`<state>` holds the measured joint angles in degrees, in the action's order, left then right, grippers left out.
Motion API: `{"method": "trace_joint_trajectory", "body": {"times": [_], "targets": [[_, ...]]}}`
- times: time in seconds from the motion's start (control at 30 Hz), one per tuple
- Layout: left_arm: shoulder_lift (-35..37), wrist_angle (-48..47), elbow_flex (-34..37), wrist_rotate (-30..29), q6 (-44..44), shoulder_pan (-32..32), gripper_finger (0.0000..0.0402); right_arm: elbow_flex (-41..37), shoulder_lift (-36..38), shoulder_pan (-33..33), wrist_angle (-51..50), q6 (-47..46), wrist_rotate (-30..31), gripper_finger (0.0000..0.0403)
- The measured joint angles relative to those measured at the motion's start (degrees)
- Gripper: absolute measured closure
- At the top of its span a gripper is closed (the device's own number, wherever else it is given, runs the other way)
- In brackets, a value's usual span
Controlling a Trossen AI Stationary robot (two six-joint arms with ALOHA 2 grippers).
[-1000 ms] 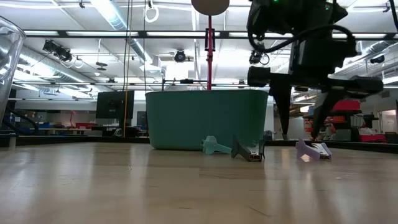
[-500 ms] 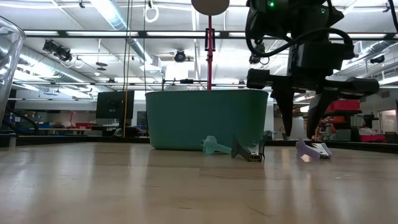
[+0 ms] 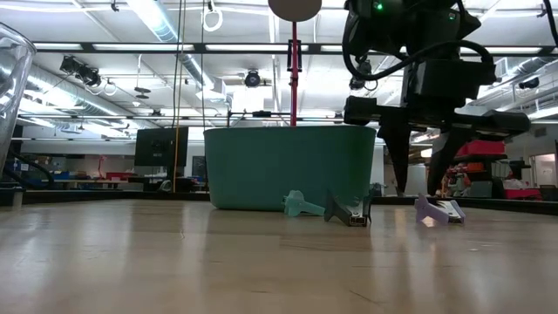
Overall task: Pick and place Stapler, Stapler remover, tape
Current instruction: Put the purple staple remover in the right transparent bin
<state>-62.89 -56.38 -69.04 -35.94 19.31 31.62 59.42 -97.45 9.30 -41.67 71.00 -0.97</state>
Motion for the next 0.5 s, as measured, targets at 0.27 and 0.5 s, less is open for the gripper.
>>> {"method": "trace_joint_trajectory", "body": {"times": [0.27,0.5], "targets": [[0.0,0.0,0.0,0.0,0.0,0.0,0.0154,0.0,0.0,0.0,0.1,0.4,-0.1,0.0266],[0.0,0.0,0.0,0.0,0.0,0.0,0.0154,0.0,0.0,0.0,0.1,0.9,-0.2,0.029]]}}
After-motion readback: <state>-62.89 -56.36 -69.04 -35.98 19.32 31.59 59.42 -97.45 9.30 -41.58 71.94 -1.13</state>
